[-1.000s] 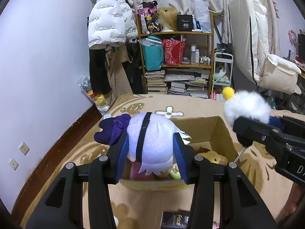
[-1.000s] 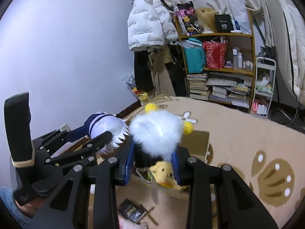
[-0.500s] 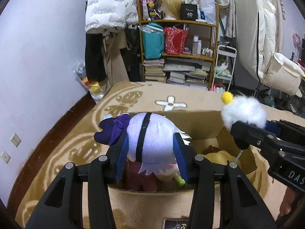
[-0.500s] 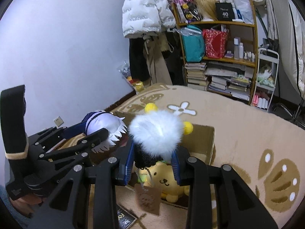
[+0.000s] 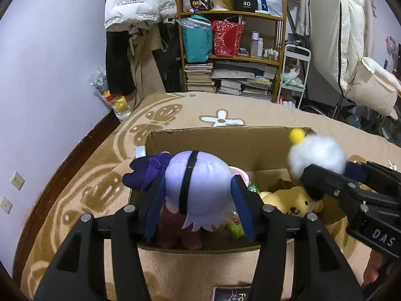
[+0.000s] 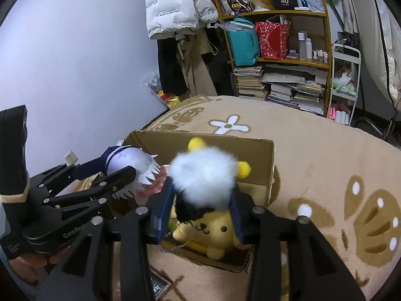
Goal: Organize soft objects
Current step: 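Open both tools to drop the doll and pom-pom plush into the box, then move both tools back toward the black tissue pack and pink pouch, then grasp the pink wrapped pouch with the right tool while the left tool grasps the black Face tissue pack, then lift both items and carry them over the box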
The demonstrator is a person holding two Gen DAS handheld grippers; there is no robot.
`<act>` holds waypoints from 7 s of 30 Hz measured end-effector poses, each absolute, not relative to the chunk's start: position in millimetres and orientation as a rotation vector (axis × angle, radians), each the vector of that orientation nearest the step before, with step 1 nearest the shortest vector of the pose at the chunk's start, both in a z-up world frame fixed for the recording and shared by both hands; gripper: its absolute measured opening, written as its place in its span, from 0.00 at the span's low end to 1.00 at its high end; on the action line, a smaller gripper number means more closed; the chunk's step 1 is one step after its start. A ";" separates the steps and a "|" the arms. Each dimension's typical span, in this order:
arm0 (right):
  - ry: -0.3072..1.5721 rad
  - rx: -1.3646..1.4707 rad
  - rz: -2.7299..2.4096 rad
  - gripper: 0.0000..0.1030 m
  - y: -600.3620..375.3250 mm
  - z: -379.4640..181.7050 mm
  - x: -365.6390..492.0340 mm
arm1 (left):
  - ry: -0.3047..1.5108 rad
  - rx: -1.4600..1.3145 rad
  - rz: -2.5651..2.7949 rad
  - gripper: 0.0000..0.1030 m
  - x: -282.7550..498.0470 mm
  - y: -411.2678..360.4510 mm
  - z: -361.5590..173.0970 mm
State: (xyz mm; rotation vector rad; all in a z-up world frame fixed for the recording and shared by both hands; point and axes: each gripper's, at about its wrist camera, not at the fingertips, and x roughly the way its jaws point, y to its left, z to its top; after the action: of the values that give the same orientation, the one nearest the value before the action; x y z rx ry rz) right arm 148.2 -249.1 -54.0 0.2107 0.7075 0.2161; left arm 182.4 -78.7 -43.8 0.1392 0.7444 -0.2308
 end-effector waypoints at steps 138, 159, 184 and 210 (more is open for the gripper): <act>0.929 0.170 0.218 0.16 -231.0 -116.4 50.1 | 1.114 0.155 -0.378 0.98 106.0 -62.3 -118.5; 0.952 0.192 0.219 0.16 -231.5 -125.1 57.3 | 1.137 0.289 -0.465 0.66 113.1 -105.5 -161.5; 0.702 0.204 0.250 0.16 -242.2 -33.5 14.0 | 0.772 0.228 -0.180 0.66 56.0 -60.3 -42.7; 0.667 0.166 0.201 0.16 -247.0 -26.5 117.8 | 0.653 0.176 -0.207 0.66 132.5 -81.0 -14.5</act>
State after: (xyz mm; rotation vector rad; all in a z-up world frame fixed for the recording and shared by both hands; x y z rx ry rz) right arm 117.8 -247.0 -26.5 0.1664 0.6673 0.2006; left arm 132.5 -81.0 -14.5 0.1759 0.6530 -0.2065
